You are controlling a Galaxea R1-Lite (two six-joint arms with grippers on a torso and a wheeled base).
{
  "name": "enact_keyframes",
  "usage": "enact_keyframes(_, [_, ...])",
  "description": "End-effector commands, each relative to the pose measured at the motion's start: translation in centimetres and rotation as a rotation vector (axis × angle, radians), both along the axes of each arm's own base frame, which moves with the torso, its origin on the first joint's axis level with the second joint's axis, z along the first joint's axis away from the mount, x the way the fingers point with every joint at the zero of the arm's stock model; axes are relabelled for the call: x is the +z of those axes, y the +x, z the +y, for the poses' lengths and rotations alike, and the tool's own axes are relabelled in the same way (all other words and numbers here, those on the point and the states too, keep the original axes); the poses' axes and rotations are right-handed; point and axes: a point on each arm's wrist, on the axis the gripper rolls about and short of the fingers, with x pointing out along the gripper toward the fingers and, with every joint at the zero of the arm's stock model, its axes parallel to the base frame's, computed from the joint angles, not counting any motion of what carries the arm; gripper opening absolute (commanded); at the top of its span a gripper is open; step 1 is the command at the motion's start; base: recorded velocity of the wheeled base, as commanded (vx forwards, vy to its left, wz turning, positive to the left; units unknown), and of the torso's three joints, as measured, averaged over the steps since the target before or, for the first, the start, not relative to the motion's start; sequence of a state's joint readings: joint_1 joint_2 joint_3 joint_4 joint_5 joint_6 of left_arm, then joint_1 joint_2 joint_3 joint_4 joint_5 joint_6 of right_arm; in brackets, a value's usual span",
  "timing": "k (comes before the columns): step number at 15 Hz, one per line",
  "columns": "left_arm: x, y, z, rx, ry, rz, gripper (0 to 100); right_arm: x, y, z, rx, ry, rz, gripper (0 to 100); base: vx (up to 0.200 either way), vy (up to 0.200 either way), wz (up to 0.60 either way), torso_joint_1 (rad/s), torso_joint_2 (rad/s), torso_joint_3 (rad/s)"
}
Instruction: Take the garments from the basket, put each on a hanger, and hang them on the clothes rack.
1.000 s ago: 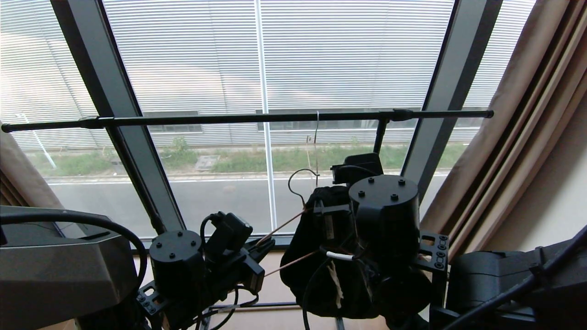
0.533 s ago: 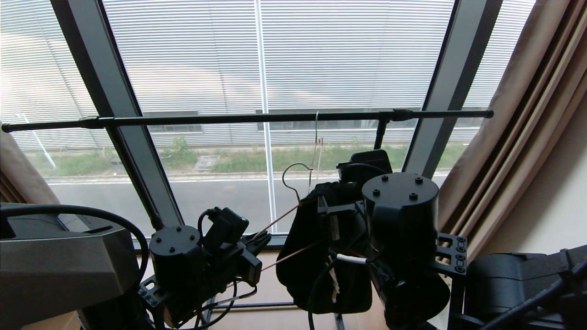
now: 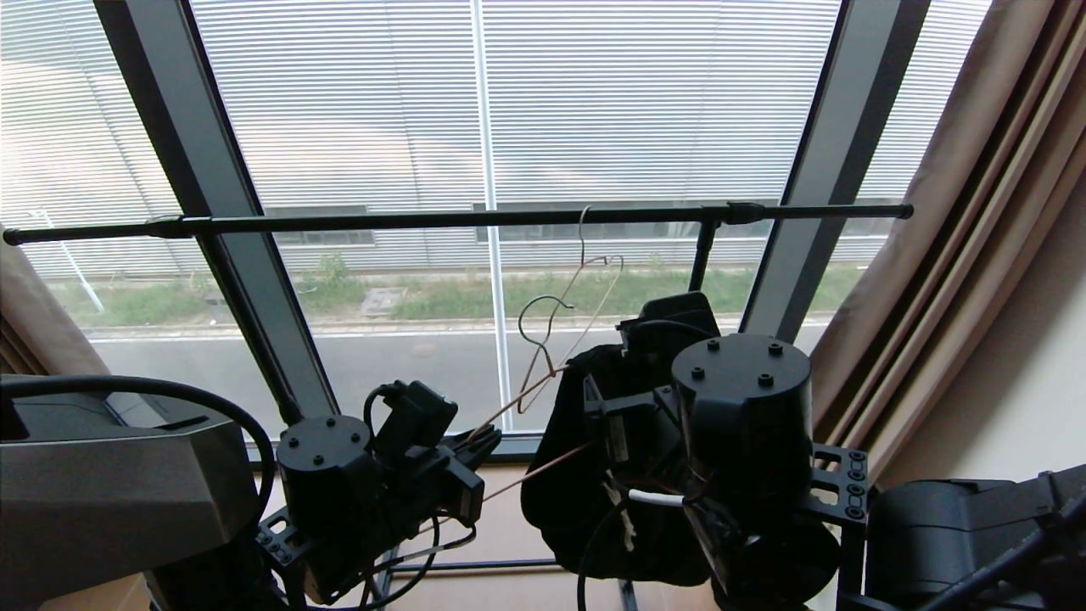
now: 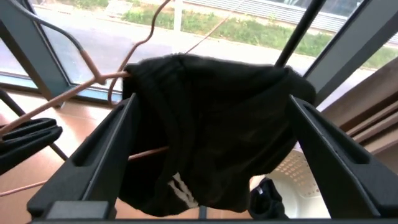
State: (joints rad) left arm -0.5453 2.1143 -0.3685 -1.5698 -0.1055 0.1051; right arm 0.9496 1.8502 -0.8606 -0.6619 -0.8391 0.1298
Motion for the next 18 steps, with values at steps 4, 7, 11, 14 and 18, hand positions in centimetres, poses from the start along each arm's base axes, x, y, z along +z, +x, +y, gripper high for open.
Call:
enact_keyframes(4, [-0.2,-0.4,0.3,-0.009,0.009,0.017,0,0.6,0.7,-1.6,0.017,0.012,0.009,100,0.0,0.0,0.0,0.0,0.0,0.0])
enact_keyframes(7, [-0.1,-0.4,1.0,-0.046,0.001,0.028,0,2.2,1.0,-5.6,0.09,0.007,0.009,100,0.0,0.0,0.0,0.0,0.0,0.0])
enact_keyframes(11, [-0.1,-0.9,1.6,-0.096,0.0,0.044,0,2.5,1.5,-11.4,0.287,-0.044,0.042,100,0.0,0.0,0.0,0.0,0.0,0.0])
enact_keyframes(14, [0.4,-1.3,1.8,-0.132,-0.006,0.033,0,2.9,3.0,-13.8,0.411,-0.078,0.07,100,0.0,0.0,0.0,0.0,0.0,0.0])
enact_keyframes(18, [0.1,-2.1,1.6,-0.18,0.003,0.055,0,3.9,4.7,-16.8,0.7,-0.275,0.185,100,0.0,0.0,0.0,0.0,0.0,0.0])
